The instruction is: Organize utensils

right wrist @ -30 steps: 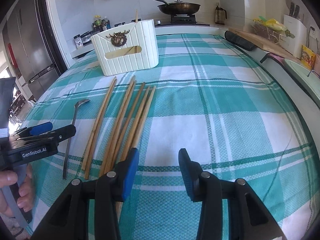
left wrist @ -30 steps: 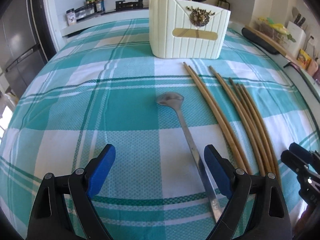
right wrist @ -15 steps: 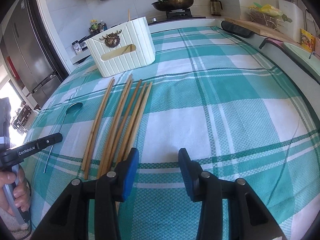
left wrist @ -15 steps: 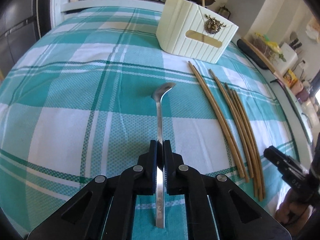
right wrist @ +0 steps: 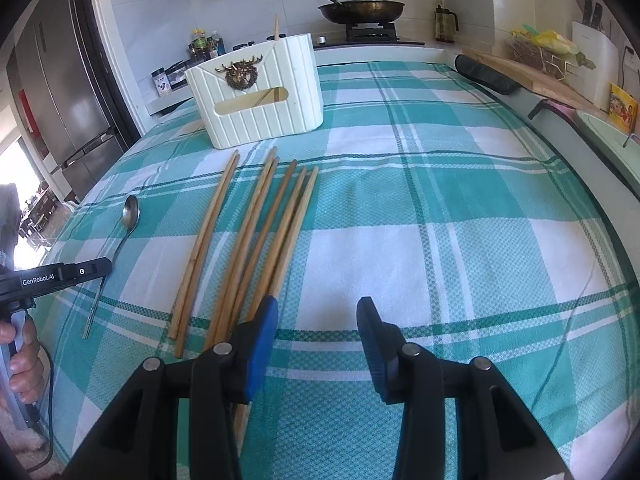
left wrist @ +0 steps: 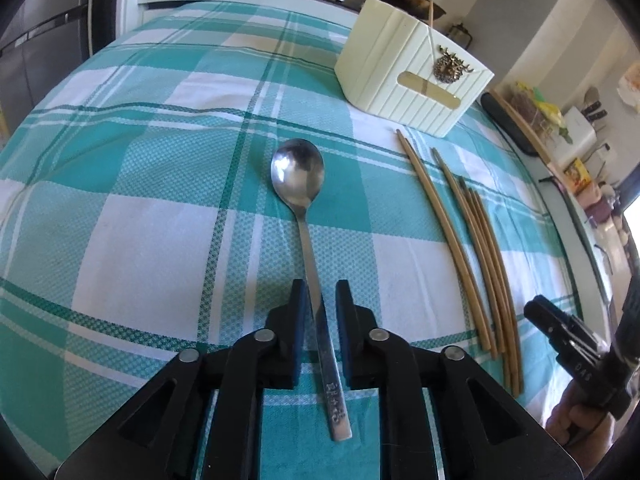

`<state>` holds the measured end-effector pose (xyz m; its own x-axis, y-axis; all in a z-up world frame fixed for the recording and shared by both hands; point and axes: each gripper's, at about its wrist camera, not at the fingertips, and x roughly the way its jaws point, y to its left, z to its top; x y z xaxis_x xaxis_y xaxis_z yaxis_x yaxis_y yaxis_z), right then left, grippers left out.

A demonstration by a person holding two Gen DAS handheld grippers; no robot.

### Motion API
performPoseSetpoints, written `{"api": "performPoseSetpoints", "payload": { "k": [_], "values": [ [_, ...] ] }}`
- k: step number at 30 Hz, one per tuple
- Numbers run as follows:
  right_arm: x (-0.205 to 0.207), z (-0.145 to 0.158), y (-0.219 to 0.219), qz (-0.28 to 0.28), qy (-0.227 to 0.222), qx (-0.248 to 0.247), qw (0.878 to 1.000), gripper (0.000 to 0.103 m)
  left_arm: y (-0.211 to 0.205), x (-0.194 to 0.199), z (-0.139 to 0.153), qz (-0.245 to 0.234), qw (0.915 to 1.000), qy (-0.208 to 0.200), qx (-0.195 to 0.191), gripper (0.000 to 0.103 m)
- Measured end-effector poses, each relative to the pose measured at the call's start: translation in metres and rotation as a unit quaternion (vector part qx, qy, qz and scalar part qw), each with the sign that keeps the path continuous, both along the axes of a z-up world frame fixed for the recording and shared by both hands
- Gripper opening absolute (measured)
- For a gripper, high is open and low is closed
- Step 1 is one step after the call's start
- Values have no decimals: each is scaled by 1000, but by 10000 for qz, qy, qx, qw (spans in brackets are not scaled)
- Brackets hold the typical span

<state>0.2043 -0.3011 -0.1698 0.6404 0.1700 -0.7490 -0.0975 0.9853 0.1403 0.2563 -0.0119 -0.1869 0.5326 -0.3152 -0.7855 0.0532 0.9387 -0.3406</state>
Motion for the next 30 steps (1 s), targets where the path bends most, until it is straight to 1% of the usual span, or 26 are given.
{"api": "performPoseSetpoints", "payload": {
  "k": [1,2,3,4,5,7,9,10,13,14,15,16,18,19,21,25,27,29,30],
  "values": [
    [1,1,2,38,25,-11,10000,42,-2,-2,1,-11,10000,-48,46,32],
    [2,1,4,78,67,-21,9999,42,-4,-4,2,-17,9999,-103,136,38],
    [4,1,6,110,99,-34,9999,42,-7,-6,3,-30,9996,-162,233,47],
    [5,1,8,135,127,-74,9998,42,-9,-7,4,-31,9991,-210,358,53],
    [7,1,10,159,152,-135,9997,42,-12,-9,4,-28,9986,-246,466,54],
    [10,0,15,231,220,-204,9993,36,-14,-10,3,-45,9977,-277,625,54],
    [11,-2,20,326,308,-264,9986,33,-16,-11,3,-68,9963,-316,793,54],
    [11,-3,22,366,343,-334,9982,30,-18,-12,3,-93,9954,-332,893,54],
    [9,-3,27,463,322,-523,9970,29,-20,-13,2,-140,9927,-366,1142,54],
    [9,-3,27,478,320,-577,9967,28,-21,-13,2,-149,9917,-371,1221,54],
    [9,-4,27,476,355,-642,9962,16,-21,-15,2,-153,9911,-373,1268,54],
    [10,-6,26,453,417,-744,9953,7,-20,-15,2,-162,9908,-376,1292,54],
    [9,-6,22,418,392,-816,9950,7,-18,-17,2,-183,9901,-378,1341,53],
    [8,-5,20,378,407,-829,9950,7,-17,-18,2,-189,9897,-376,1367,48],
    [8,-5,13,207,436,-913,9947,7,-14,-19,2,-208,9889,-373,1423,44],
    [5,-4,-7,-169,514,-1072,9928,7,-4,-19,2,-104,9881,-308,1500,44],
    [2,-4,-15,-274,562,-1142,9915,7,3,-19,1,-80,9885,-275,1485,44],
    [0,-3,-22,-309,633,-1097,9915,7,7,-18,2,-145,9890,-220,1459,46],
    [0,-3,-26,-310,668,-1010,9922,8,8,-17,2,-207,9891,-199,1444,51]
  ]
}}
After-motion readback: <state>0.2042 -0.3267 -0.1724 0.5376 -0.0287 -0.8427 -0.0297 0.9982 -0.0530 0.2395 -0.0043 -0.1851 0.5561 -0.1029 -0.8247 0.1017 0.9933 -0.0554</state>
